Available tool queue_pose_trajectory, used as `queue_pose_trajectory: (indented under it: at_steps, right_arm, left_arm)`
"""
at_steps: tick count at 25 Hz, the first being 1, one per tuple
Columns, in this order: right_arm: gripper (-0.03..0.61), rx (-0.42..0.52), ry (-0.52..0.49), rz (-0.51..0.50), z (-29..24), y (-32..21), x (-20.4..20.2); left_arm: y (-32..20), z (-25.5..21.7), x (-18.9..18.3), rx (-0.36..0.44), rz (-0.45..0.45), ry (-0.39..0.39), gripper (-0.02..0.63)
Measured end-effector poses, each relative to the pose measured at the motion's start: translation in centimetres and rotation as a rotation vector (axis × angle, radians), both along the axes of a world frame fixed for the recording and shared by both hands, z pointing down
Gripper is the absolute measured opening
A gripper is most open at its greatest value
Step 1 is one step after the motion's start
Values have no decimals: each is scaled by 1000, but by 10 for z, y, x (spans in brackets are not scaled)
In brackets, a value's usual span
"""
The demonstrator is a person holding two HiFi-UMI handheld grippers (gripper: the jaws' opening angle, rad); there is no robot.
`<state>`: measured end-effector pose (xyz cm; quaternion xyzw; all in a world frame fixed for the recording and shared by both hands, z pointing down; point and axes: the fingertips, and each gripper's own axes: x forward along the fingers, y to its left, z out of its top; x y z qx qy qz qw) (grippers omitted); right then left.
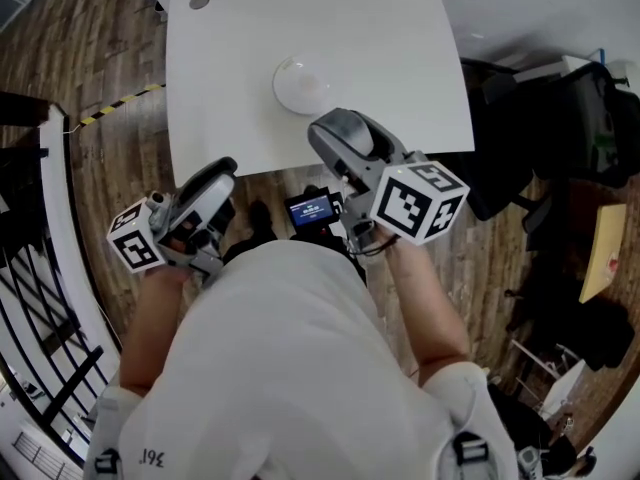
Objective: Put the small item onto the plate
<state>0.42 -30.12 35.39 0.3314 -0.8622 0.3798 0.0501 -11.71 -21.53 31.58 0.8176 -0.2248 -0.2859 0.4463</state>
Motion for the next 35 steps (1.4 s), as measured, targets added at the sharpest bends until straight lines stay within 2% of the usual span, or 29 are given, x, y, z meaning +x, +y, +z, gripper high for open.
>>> queue_pose_trajectory:
  at_steps: [8, 15, 25, 35]
  right_arm:
    - [318, -21, 21, -24, 15, -15, 5]
    - [318, -15, 89, -57, 36, -26, 3]
    - [318, -28, 209, -102, 85, -47, -3]
    - [318, 9, 372, -166, 130, -82, -11]
  left_arm:
    - [-15, 7, 9, -15, -19, -25, 138]
    - [-24, 21, 16, -48, -13, -38, 138]
    - [-36, 39, 21, -83, -8, -76, 138]
    - [-55, 64, 27, -129, 0, -110, 138]
